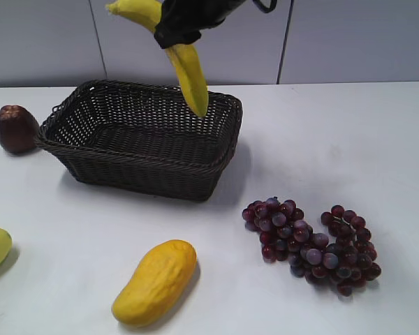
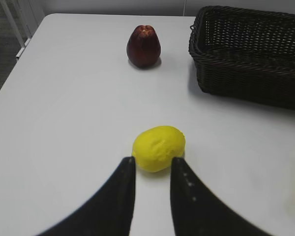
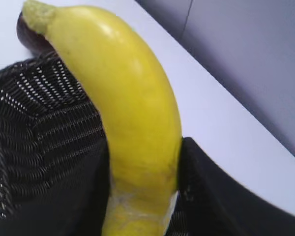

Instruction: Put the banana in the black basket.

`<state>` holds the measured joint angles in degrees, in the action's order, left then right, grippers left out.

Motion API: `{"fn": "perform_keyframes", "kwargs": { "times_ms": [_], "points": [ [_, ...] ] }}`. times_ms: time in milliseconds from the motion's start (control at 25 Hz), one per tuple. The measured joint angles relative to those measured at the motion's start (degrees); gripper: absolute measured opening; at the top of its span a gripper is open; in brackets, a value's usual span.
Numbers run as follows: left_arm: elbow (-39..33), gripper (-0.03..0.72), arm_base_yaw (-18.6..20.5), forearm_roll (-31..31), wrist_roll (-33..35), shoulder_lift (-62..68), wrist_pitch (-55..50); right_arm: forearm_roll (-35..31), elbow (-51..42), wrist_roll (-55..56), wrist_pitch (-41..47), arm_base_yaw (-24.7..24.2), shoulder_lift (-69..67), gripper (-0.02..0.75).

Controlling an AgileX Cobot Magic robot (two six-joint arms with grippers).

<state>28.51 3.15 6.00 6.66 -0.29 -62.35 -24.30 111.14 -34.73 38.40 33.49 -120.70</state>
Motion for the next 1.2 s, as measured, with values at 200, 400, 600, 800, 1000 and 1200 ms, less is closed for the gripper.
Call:
{"fn": "perform_keyframes", "kwargs": {
  "times_ms": [200, 400, 600, 800, 1000, 1200],
  "points": [
    [0.0, 0.241, 0.0, 0.0, 0.0, 0.0, 0.0, 0.0, 0.0, -2.3, -2.5, 0.4, -2.8, 0.397],
    [0.0, 0.241, 0.0, 0.0, 0.0, 0.0, 0.0, -0.1, 0.0, -2.6, -3.3, 0.4, -3.2, 0.629],
    [0.0, 0.241, 0.0, 0.0, 0.0, 0.0, 0.0, -0.1, 0.0, -2.6, -2.1, 0.4, -2.2, 0.650],
    [0.0, 0.241, 0.0, 0.0, 0.0, 0.0, 0.0, 1.5, 0.0, -0.7, 4.1, 0.4, 2.9, 0.633],
    [0.0, 0.241, 0.0, 0.0, 0.0, 0.0, 0.0, 11.5, 0.0, 10.9, 15.3, 0.4, 9.2, 0.620],
    [0.0, 0.241, 0.0, 0.0, 0.0, 0.0, 0.0, 22.1, 0.0, 25.9, 26.9, 0.4, 14.5, 0.603]
  ]
}}
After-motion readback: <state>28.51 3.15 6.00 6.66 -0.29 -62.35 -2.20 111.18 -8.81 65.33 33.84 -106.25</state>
